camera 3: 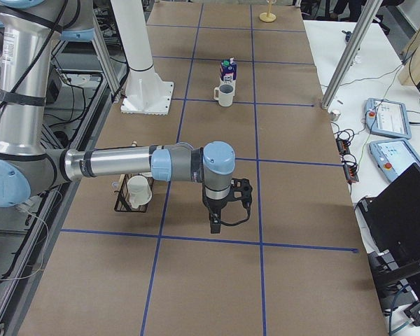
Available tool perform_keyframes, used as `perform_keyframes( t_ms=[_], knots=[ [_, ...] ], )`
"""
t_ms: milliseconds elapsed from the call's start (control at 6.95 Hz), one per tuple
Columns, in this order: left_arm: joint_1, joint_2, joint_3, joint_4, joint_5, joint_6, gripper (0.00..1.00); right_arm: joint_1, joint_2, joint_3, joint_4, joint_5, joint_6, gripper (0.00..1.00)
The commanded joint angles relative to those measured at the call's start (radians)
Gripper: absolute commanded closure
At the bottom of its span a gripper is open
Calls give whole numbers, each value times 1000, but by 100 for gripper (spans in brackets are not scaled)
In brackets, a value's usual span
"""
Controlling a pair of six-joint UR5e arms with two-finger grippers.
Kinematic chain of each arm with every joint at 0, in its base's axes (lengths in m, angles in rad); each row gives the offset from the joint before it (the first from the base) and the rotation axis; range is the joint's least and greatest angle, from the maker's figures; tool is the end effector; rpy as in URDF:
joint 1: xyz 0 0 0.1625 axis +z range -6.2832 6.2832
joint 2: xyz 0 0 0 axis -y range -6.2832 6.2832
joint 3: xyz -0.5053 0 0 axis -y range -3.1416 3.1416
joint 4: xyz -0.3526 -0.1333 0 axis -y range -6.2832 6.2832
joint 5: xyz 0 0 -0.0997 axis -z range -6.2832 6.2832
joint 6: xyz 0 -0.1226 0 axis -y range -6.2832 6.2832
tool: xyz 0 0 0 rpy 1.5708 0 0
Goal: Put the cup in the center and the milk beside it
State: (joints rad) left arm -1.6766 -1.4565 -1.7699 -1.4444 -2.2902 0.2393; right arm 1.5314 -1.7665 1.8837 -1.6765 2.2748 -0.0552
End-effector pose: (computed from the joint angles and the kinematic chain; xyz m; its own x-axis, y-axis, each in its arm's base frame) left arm -0.0934 -0.3818 0.7309 0.7489 0.1319 -0.6495 -0.0741 0.9905 0.1157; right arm 0.0400 -0.3545 0.7092 0.7580 -0.0925 0.6456 0.0813 0.9956 0.0472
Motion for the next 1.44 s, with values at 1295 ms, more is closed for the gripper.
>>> perform_keyframes(
  t_ms=[1295],
  knots=[
    [2, 28, -19, 1, -2, 0, 2, 1, -13, 14, 0, 0, 0, 0]
  ],
)
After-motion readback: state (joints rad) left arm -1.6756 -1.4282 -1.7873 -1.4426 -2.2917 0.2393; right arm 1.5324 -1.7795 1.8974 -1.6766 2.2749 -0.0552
